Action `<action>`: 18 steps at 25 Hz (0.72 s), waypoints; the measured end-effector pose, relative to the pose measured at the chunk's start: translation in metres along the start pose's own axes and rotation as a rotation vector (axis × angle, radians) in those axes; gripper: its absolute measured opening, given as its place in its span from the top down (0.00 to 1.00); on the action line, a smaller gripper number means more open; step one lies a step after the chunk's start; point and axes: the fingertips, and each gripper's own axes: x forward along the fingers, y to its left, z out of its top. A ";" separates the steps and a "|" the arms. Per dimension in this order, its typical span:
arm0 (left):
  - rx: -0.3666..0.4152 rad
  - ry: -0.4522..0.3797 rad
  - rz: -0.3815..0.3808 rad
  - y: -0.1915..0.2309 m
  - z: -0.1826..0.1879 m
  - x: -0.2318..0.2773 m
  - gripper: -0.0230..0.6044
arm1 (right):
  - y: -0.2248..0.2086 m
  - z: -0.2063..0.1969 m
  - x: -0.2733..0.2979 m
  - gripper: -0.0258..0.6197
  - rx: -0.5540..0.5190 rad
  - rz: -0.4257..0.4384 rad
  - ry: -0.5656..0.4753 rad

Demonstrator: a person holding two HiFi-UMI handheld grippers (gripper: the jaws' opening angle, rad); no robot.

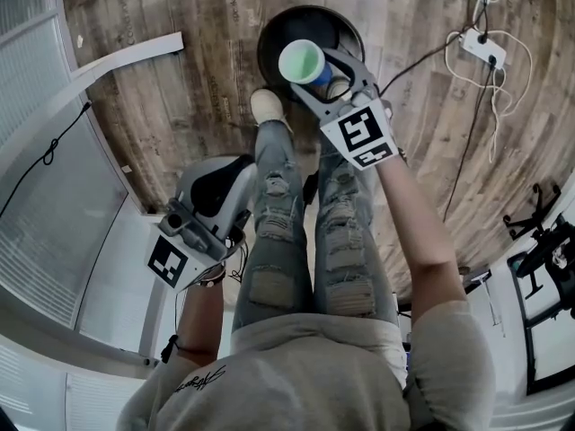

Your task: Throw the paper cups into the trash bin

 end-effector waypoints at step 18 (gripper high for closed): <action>-0.013 0.004 0.003 0.006 -0.012 0.000 0.96 | -0.016 -0.060 0.053 0.52 0.039 -0.024 0.152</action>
